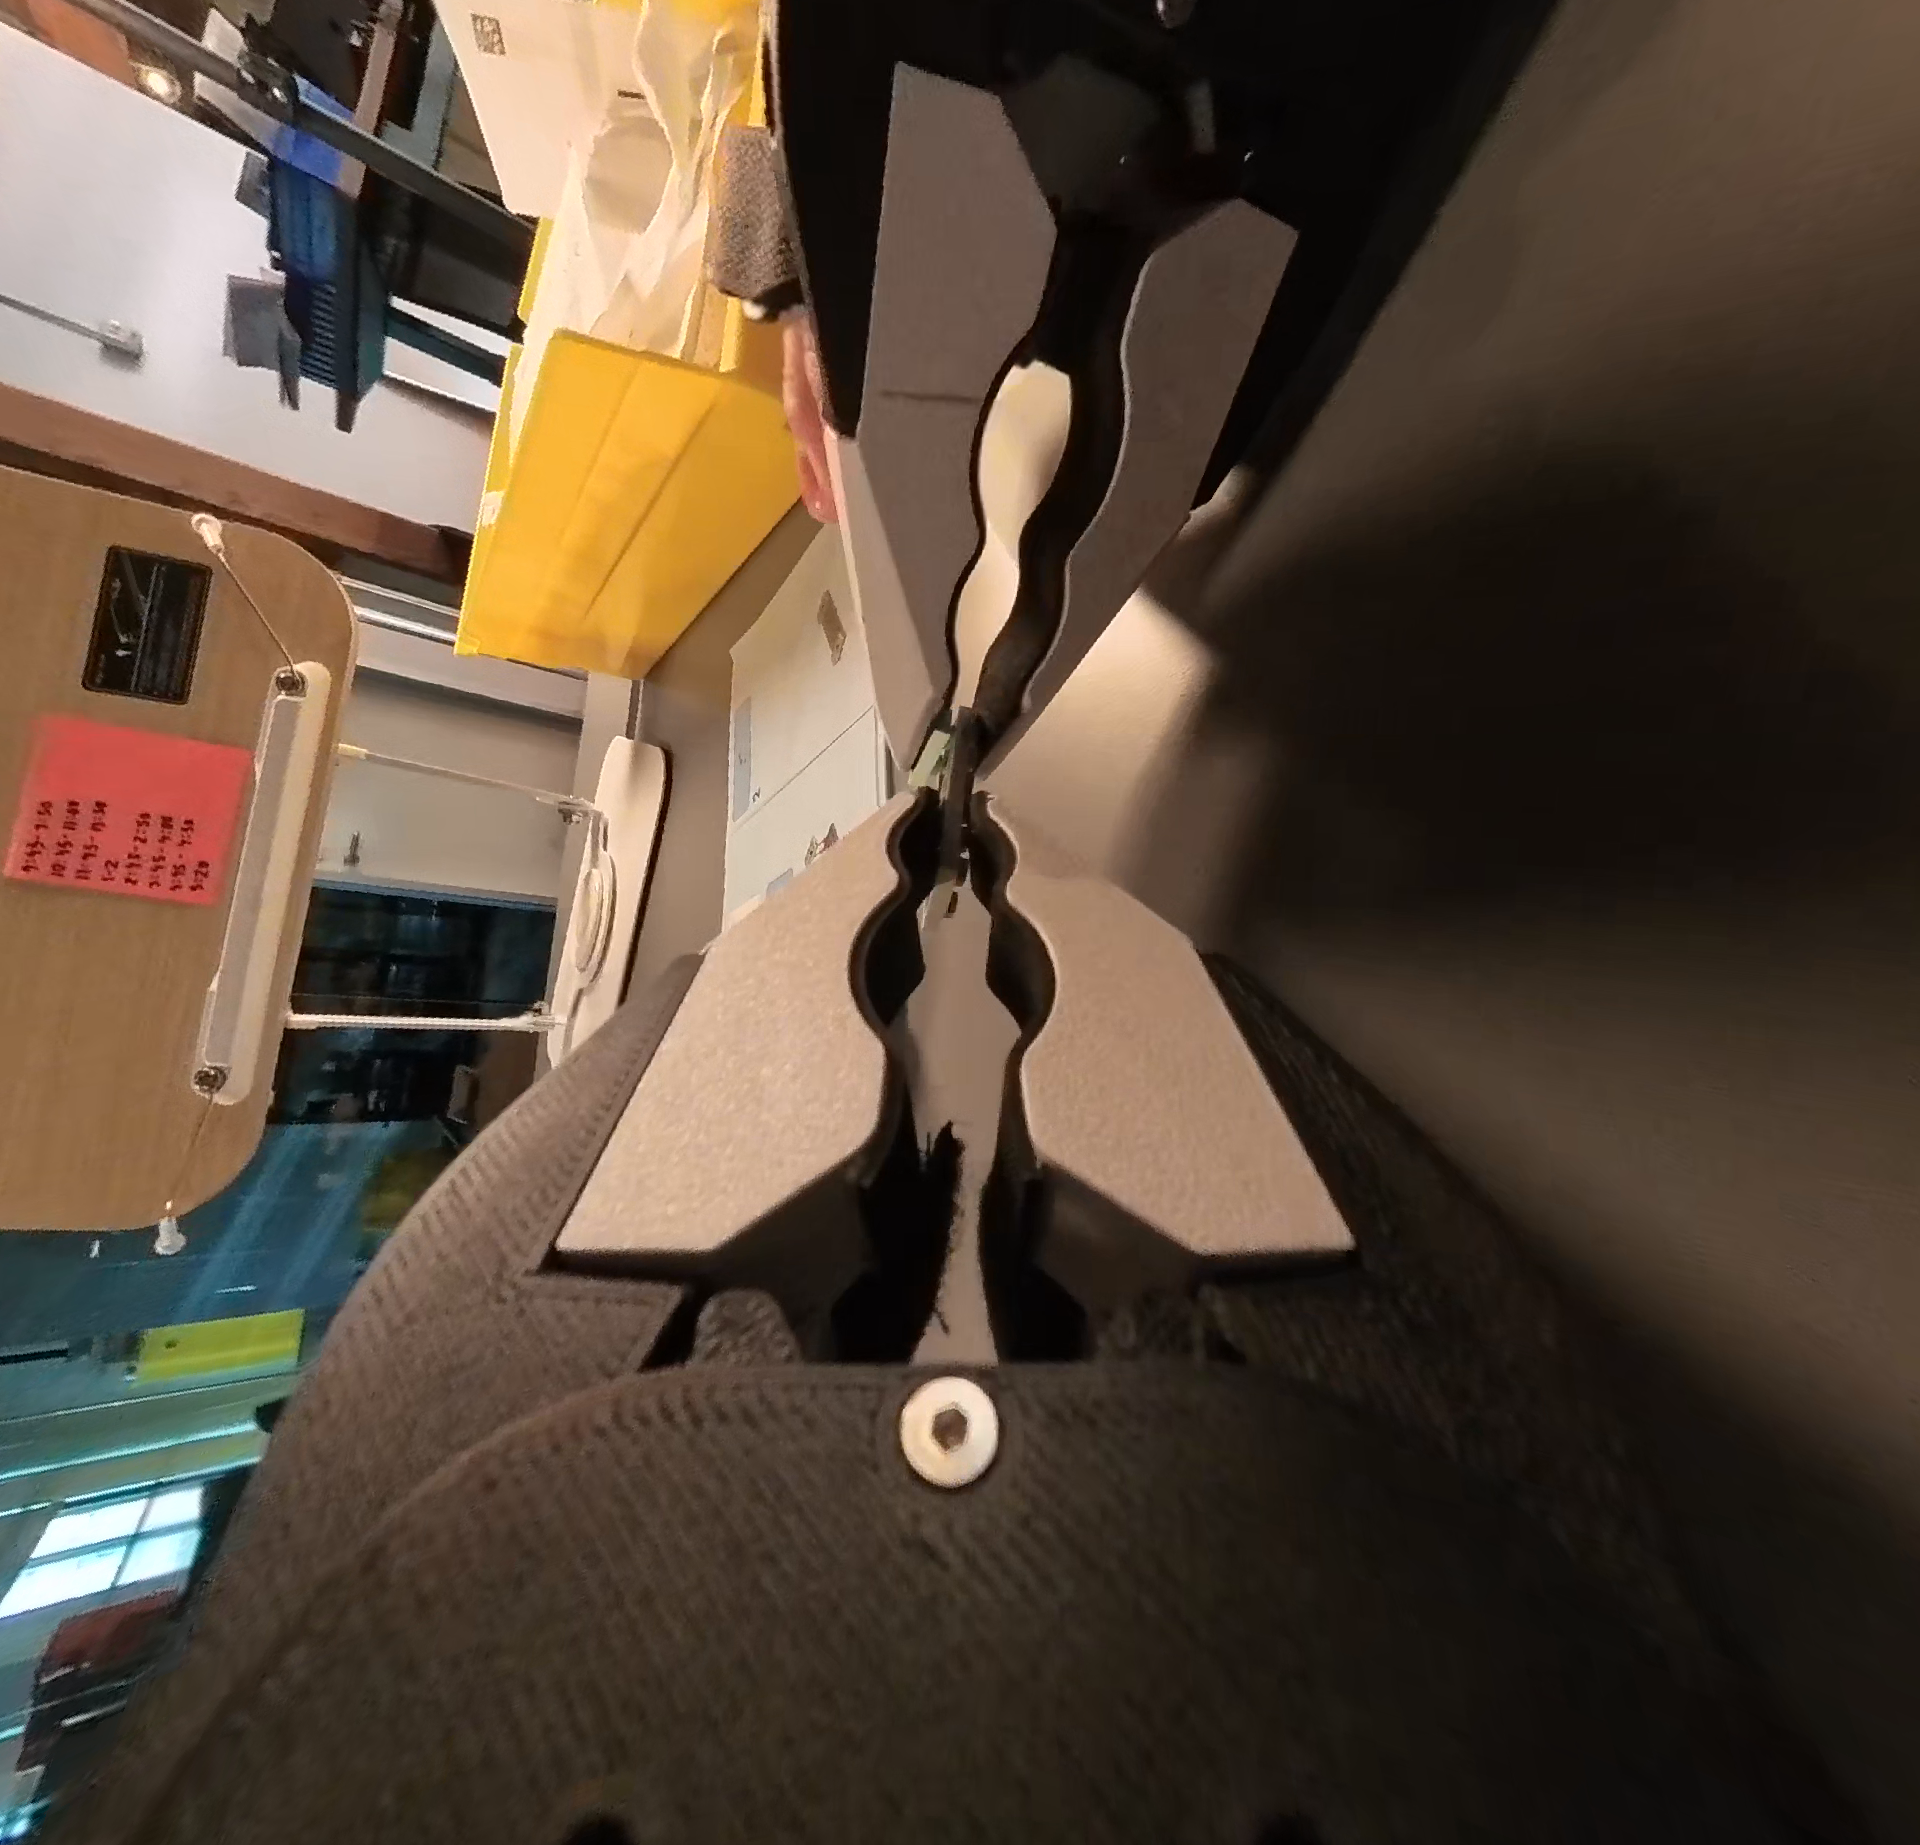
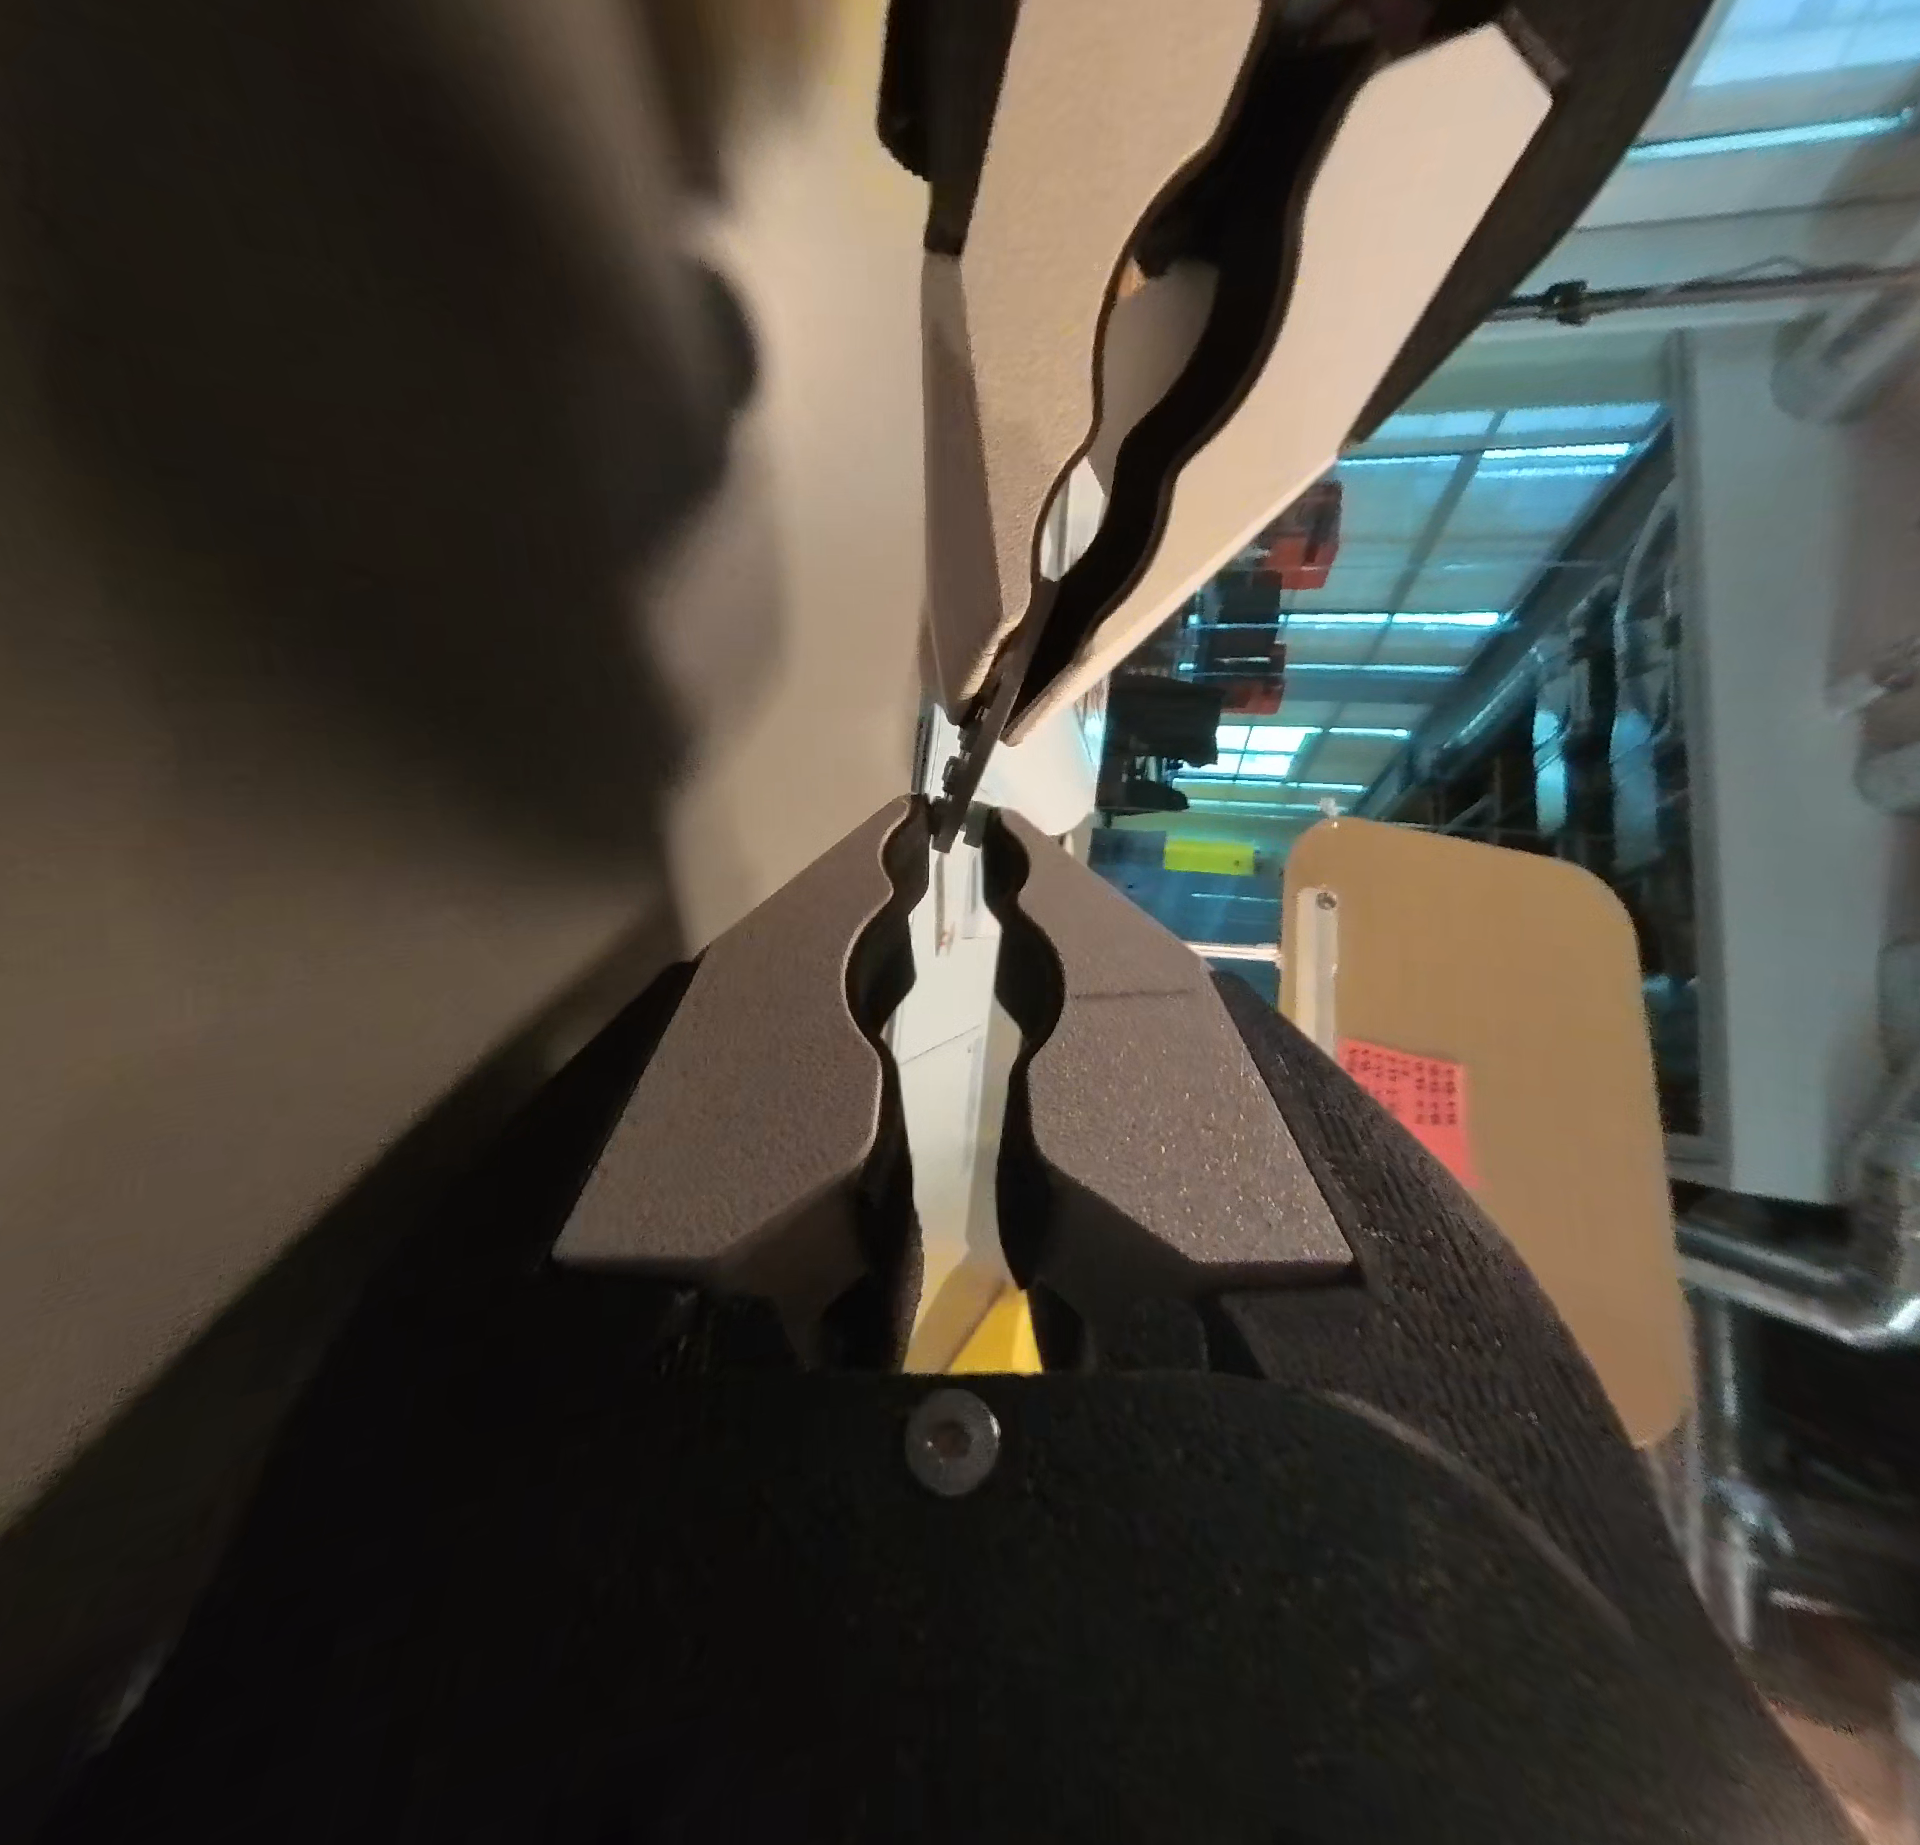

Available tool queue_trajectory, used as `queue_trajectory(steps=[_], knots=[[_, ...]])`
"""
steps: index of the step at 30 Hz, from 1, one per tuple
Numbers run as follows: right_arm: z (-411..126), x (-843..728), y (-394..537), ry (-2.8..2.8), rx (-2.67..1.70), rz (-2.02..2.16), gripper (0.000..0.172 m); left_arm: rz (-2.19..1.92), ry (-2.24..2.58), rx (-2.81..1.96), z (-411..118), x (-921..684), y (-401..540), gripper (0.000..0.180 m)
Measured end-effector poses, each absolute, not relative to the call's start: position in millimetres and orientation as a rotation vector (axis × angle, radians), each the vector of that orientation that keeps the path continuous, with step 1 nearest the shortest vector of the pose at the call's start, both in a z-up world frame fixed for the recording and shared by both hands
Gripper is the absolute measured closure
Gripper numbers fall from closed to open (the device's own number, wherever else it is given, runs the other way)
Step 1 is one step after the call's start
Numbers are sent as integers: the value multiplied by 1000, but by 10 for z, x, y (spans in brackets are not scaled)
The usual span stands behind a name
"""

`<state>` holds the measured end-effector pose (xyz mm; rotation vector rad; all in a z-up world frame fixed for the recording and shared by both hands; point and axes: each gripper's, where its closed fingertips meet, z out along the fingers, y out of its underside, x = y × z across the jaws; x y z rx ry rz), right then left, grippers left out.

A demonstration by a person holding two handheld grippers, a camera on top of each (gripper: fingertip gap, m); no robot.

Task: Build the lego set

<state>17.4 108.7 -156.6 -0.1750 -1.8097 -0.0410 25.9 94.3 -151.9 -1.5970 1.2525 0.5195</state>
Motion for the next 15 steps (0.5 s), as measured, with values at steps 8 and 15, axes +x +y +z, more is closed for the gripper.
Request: queue_trajectory(steps=[8,15], knots=[[-1602,196,1057,-1834,-181,17,164,481,1275,-1593,-1558,295,920,177],[-1568,208,1022,-1888,-473,424,164,315,1201,-1641,-1508,309,907,177]])
